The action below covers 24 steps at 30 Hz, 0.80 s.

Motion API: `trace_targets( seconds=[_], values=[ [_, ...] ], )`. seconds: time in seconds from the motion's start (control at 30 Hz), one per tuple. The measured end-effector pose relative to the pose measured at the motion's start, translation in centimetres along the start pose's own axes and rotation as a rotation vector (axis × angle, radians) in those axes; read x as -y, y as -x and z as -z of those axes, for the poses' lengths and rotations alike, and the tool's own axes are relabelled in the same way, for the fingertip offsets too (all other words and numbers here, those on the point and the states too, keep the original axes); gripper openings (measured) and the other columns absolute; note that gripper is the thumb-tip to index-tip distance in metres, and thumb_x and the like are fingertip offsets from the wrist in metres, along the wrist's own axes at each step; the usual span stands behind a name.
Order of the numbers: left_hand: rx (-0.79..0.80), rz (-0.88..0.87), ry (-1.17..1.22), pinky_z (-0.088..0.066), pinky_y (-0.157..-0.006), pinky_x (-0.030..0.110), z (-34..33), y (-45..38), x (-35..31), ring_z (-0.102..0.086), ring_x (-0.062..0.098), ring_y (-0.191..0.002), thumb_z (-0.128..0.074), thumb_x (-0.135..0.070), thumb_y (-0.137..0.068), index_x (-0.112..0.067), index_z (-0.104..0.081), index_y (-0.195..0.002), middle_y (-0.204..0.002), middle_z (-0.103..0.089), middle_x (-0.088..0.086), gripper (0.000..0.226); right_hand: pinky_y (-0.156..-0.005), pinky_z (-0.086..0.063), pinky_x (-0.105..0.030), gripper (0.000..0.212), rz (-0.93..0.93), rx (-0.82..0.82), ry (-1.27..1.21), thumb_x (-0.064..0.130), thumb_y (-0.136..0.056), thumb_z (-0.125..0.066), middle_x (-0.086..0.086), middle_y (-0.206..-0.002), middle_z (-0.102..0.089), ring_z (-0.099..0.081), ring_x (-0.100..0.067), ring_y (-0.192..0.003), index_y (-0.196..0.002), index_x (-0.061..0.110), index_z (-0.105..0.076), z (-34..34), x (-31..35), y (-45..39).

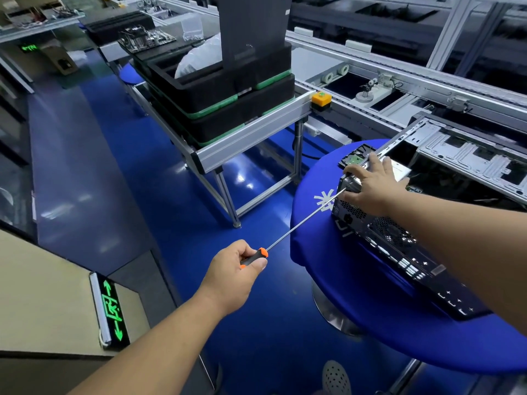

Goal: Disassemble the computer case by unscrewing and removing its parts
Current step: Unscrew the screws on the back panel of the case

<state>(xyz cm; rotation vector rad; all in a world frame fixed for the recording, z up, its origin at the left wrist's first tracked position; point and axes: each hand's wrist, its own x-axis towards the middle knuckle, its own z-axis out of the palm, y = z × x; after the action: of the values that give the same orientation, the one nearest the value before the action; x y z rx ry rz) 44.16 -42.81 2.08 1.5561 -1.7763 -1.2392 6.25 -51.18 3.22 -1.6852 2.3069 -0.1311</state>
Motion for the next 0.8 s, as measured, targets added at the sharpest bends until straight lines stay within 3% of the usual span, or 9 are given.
trace_targets(
  seconds=[0.17, 0.37, 0.5, 0.6, 0.7, 0.8],
  values=[
    [0.136, 0.208, 0.315, -0.029, -0.044, 0.025, 0.1, -0.3, -0.4, -0.033, 0.014, -0.05, -0.072, -0.027, -0.099, -0.012, -0.061, -0.082, -0.064, -0.051, 0.003, 0.024, -0.106, -0.006, -0.086, 0.068, -0.008, 0.002, -0.011, 0.077, -0.08, -0.064, 0.005, -0.169, 0.009, 0.016, -0.034, -0.155, -0.139, 0.058, -0.036, 0.0, 0.2, -0.1],
    [0.185, 0.316, 0.422, -0.024, -0.045, 0.026, 0.1, -0.4, -0.3, -0.03, 0.015, -0.048, -0.073, -0.027, -0.098, -0.015, -0.064, -0.078, -0.068, -0.054, 0.008, 0.025, -0.106, -0.006, -0.086, 0.068, -0.008, 0.008, -0.01, 0.077, -0.08, -0.063, 0.006, -0.169, 0.009, 0.017, -0.034, -0.155, -0.139, 0.058, -0.035, 0.0, 0.3, 0.0],
    [0.048, 0.237, 0.399, -0.031, -0.045, 0.026, 0.2, -0.3, -0.6, -0.037, 0.017, -0.054, -0.079, -0.022, -0.085, -0.009, -0.062, -0.094, -0.076, -0.057, 0.005, 0.024, -0.108, -0.006, -0.085, 0.066, -0.018, 0.01, -0.017, 0.077, -0.081, -0.062, 0.005, -0.169, 0.01, 0.017, -0.033, -0.155, -0.138, 0.058, -0.035, 0.3, 0.3, 0.3],
    [-0.093, 0.154, 0.399, -0.038, -0.05, 0.029, 0.3, 0.2, -0.7, -0.047, 0.021, -0.063, -0.08, -0.025, -0.071, -0.018, -0.061, -0.09, -0.084, -0.062, 0.006, 0.027, -0.108, -0.007, -0.085, 0.066, -0.01, 0.013, -0.01, 0.077, -0.081, -0.062, 0.005, -0.17, 0.009, 0.017, -0.033, -0.155, -0.139, 0.058, -0.035, 0.3, 0.3, 0.5],
    [-0.236, 0.052, 0.3, -0.047, -0.053, 0.028, 0.3, 0.7, -0.5, -0.054, 0.018, -0.059, -0.085, -0.018, -0.083, -0.027, -0.067, -0.079, -0.078, -0.069, 0.008, 0.021, -0.108, -0.005, -0.084, 0.065, -0.006, 0.015, -0.009, 0.078, -0.081, -0.061, 0.006, -0.17, 0.011, 0.017, -0.034, -0.155, -0.137, 0.058, -0.035, 0.4, 0.3, 0.6],
    [-0.351, 0.031, 0.259, -0.049, -0.051, 0.02, -0.3, 1.1, -0.4, -0.059, 0.013, -0.054, -0.083, -0.022, -0.089, -0.036, -0.075, -0.082, -0.077, -0.073, 0.0, 0.017, -0.109, -0.006, -0.084, 0.064, -0.012, 0.016, -0.005, 0.079, -0.082, -0.06, 0.006, -0.169, 0.012, 0.017, -0.034, -0.155, -0.137, 0.058, -0.034, 0.3, 0.2, 0.4]
  ],
)
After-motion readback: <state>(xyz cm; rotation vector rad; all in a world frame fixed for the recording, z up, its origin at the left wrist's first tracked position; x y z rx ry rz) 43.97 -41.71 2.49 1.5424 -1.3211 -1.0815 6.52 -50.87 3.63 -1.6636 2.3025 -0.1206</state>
